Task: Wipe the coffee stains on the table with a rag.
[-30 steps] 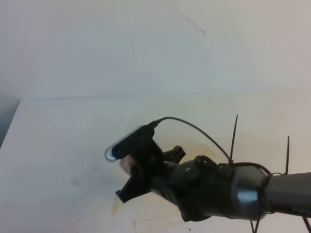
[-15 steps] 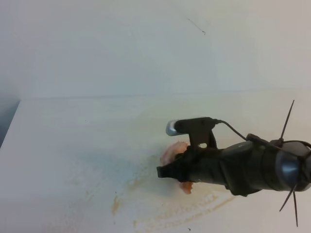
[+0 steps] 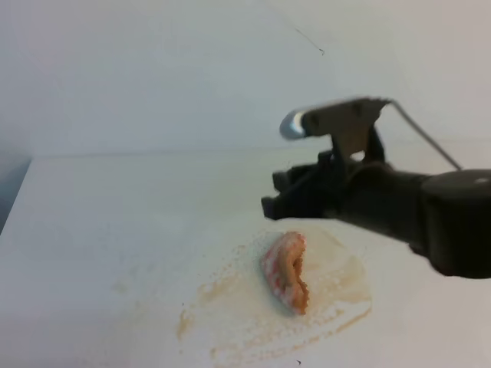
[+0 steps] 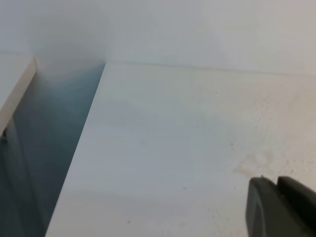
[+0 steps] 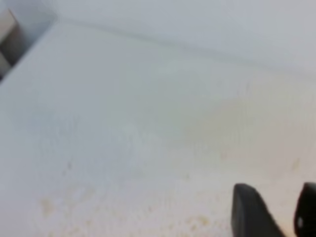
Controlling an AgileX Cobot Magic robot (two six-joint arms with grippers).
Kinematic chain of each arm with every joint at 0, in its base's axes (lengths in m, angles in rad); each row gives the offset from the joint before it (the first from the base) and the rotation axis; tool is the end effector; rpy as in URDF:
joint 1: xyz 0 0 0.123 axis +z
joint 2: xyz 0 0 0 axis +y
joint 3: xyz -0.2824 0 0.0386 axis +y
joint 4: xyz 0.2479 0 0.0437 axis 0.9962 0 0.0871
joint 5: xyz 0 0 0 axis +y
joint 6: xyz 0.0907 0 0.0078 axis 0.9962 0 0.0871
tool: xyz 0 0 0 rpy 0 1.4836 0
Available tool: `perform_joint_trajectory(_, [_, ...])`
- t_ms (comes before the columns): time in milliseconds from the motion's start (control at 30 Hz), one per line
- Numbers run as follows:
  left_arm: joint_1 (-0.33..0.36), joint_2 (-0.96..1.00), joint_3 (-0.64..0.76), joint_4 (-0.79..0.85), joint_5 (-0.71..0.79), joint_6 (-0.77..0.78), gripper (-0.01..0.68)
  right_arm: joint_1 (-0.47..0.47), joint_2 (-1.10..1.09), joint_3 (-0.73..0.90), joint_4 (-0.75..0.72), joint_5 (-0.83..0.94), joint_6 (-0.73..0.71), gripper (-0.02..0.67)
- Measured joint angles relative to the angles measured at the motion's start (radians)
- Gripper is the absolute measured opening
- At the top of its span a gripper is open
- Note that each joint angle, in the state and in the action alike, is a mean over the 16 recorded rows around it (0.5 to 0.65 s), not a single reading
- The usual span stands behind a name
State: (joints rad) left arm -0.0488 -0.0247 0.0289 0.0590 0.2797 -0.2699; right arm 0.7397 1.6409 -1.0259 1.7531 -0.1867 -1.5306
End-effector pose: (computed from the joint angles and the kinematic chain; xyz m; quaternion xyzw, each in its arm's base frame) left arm 0.0541 -0.0011 0.1794 -0.0686 0.7699 -0.0766 0.6298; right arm 0.2783 0.2317 0.2470 -0.1788 0.8544 0.1523 0.4635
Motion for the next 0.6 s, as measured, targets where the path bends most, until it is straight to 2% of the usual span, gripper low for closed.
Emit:
perform_joint_trajectory(300, [0.0,0.0,0.0,0.0,0.0,0.0,0.0,0.095,-0.326,0.028,0.004,-0.172,-0.157,0.035])
perform_joint_trajectory(600, [0.0,-0.002,0.002,0.0,-0.001,0.0,0.0,0.203,-0.451,0.096,0.015,-0.314,-0.165,0.004])
